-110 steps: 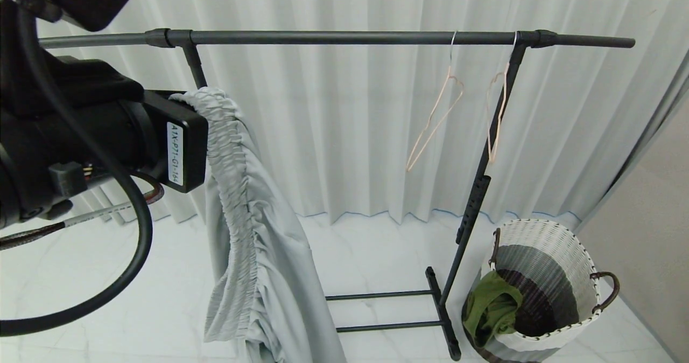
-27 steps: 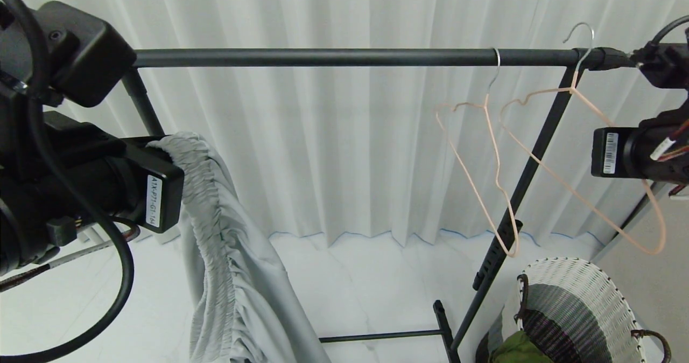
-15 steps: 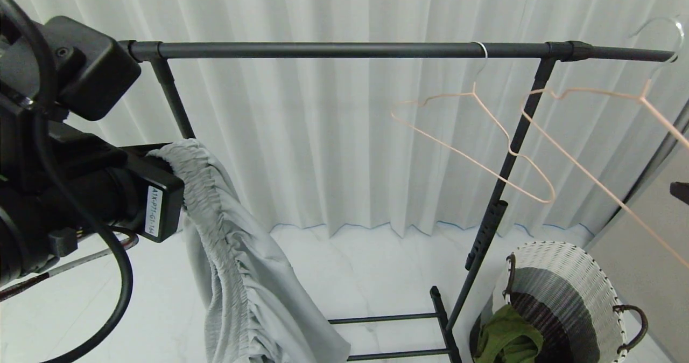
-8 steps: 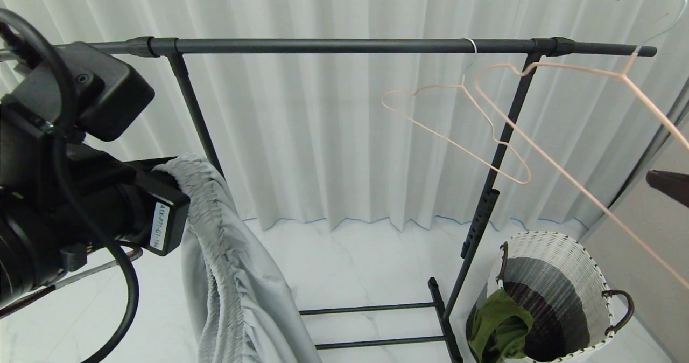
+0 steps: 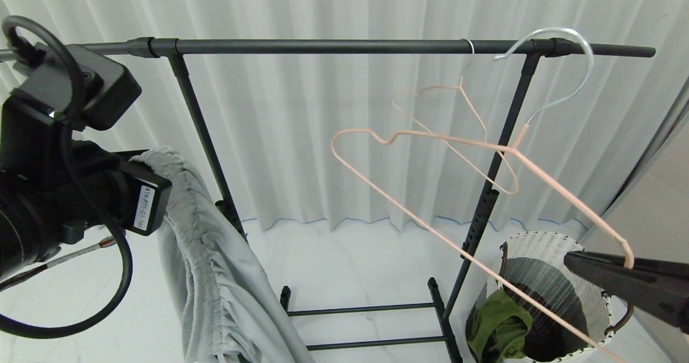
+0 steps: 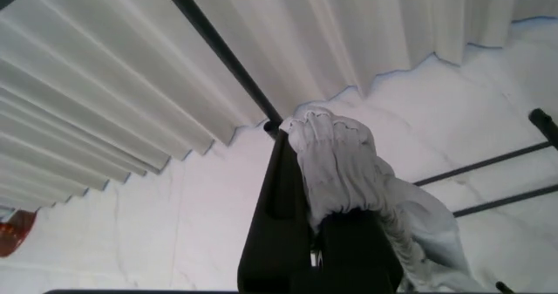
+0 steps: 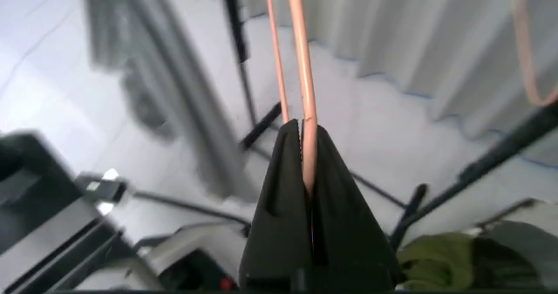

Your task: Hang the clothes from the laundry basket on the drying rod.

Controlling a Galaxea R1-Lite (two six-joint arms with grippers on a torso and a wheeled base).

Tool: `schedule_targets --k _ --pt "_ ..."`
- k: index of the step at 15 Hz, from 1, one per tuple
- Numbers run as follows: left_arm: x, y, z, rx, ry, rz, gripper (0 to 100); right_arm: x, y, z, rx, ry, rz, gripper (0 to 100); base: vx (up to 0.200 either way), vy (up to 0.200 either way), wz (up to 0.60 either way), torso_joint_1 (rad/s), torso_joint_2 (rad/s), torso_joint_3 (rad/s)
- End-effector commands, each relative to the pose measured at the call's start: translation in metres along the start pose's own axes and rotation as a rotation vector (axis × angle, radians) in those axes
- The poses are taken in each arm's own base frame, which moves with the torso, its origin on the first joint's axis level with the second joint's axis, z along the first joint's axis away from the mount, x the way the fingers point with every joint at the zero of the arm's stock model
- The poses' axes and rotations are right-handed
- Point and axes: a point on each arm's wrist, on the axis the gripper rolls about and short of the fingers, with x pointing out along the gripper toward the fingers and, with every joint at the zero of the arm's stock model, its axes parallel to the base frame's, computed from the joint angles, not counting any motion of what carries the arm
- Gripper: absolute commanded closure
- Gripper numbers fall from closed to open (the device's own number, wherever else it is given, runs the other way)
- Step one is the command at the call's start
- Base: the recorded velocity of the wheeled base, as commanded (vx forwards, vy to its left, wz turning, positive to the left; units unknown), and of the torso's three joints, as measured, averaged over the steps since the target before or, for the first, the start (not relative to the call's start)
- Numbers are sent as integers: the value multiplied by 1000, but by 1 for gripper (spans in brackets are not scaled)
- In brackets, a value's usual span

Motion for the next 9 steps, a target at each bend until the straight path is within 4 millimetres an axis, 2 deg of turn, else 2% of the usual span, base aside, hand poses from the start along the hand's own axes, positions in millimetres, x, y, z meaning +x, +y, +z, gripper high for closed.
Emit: schedule_targets --k 1,4,7,9 --pt "8 -2 -1 -1 23 5 100 4 11 -13 -24 59 84 100 0 0 0 0 0 0" --pt "29 -10 12 -77 37 2 100 15 36 -21 18 90 216 100 0 0 0 0 0 0" --pt "51 -18 28 -141 41 4 100 41 52 -23 25 87 230 100 0 0 0 0 0 0" --pt "55 -19 30 -142 40 5 100 50 57 -24 25 82 231 100 0 0 0 0 0 0"
